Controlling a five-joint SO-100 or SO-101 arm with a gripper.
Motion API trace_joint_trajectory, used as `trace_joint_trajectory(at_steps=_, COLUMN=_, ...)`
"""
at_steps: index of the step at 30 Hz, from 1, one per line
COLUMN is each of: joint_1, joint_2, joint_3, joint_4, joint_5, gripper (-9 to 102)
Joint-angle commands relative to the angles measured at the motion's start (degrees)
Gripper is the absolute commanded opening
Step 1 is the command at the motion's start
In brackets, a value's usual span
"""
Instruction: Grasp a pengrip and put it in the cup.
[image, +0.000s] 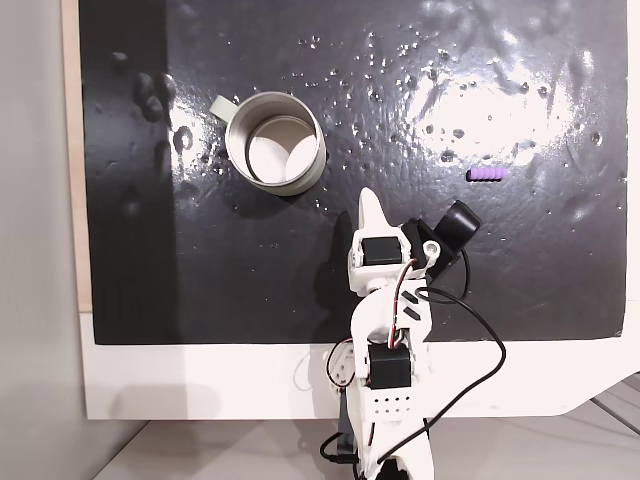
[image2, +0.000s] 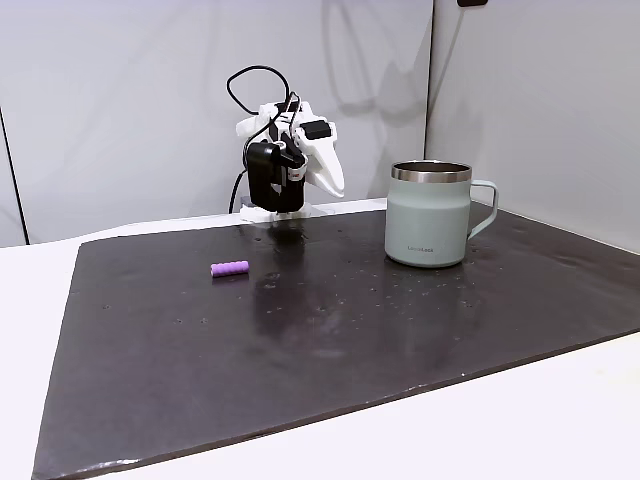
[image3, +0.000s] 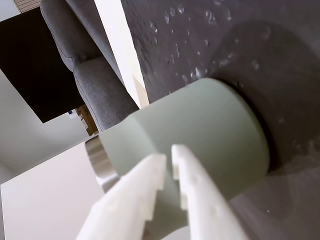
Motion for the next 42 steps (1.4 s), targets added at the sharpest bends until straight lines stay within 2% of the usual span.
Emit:
trace_joint_trajectory(at_steps=1, joint_1=-0.3, joint_2=0.8, joint_3=3.0, joint_4=0.1, joint_5=-1.6, gripper=0)
trace_joint_trajectory(at_steps=20, joint_1=1.1, joint_2=0.8, joint_3=1.0, joint_4=0.0, joint_5=0.1, gripper=0)
trace_joint_trajectory(at_steps=25, joint_1=-0.4, joint_2=-2.5, joint_3=-14.5, joint_4=8.6, joint_5=-3.6, gripper=0)
trace_joint_trajectory(at_steps=31, joint_1=1.4, joint_2=-21.9, joint_3=-36.6, joint_4=16.4, joint_5=-3.4, gripper=0)
trace_joint_trajectory(at_steps=36, joint_1=7.8, joint_2=-35.9, joint_3=-52.3, joint_4=24.4, joint_5=-7.0, gripper=1)
trace_joint_trajectory(at_steps=42, joint_1=16.3, joint_2=-51.9, joint_3=-68.5, joint_4=32.3, joint_5=-8.4, gripper=9)
